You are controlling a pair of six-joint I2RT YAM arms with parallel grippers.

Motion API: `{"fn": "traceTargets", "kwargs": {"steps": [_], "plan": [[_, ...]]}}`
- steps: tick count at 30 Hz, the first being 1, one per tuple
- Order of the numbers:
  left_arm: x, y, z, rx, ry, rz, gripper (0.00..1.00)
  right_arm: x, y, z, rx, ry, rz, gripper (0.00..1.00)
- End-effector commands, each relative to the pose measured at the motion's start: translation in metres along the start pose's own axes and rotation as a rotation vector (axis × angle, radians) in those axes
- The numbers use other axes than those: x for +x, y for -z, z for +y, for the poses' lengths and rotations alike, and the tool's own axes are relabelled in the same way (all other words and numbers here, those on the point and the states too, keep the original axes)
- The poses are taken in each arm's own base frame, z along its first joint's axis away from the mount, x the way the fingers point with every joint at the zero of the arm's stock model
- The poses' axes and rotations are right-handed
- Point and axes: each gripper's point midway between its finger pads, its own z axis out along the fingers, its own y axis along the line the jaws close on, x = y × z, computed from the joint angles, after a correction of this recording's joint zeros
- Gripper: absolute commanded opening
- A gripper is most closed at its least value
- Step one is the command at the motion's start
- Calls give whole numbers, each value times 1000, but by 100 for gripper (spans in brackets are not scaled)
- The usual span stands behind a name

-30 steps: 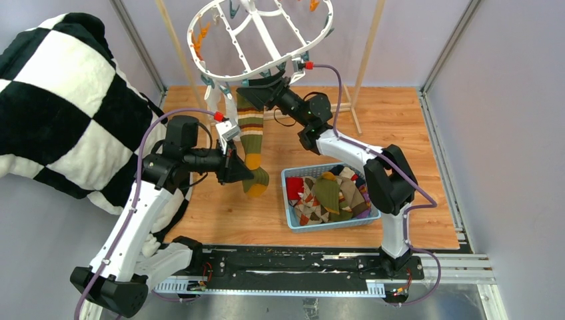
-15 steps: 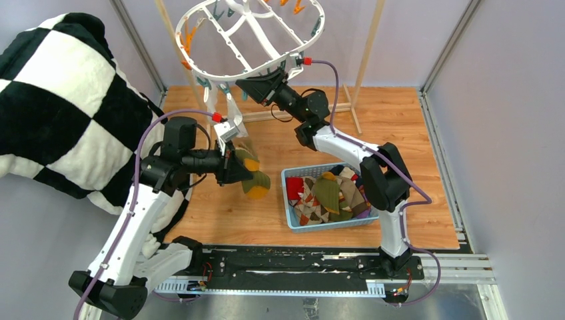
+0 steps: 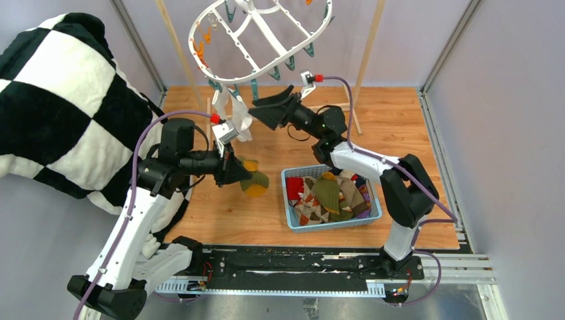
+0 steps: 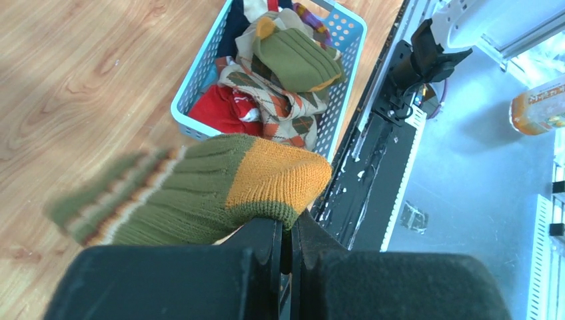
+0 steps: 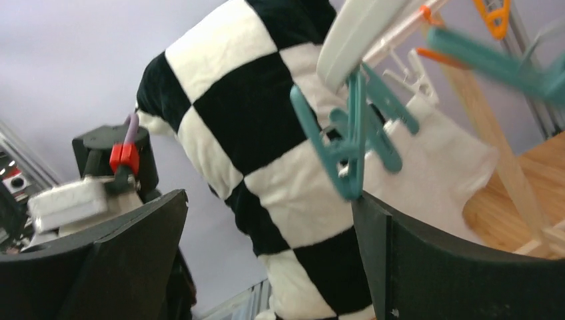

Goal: Remove the socks clipped to the hanger
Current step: Remove the sock from the hanger.

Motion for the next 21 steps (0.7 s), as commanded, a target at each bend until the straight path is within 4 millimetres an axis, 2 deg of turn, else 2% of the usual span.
{"fn": "traceTargets", "kwargs": {"steps": [1,6,13,16,19,21], "plan": [[-11,6,-5,-12,-78,-24,0,21,34,32,-98,2,92,100],[-22,8,-4,-24,-100,-36,0,51,70,54,-153,-4,178,100],[-35,7,0,-29,-109,-41,0,104,97,99,-268,30,305,100],[-40,7,0,-32,-116,-47,0,121,103,115,-316,30,318,100],[-42,7,-1,-23,-112,-49,0,135,98,123,-338,30,328,99],[-45,8,-1,-25,-114,-54,0,143,94,127,-352,24,341,91]]}}
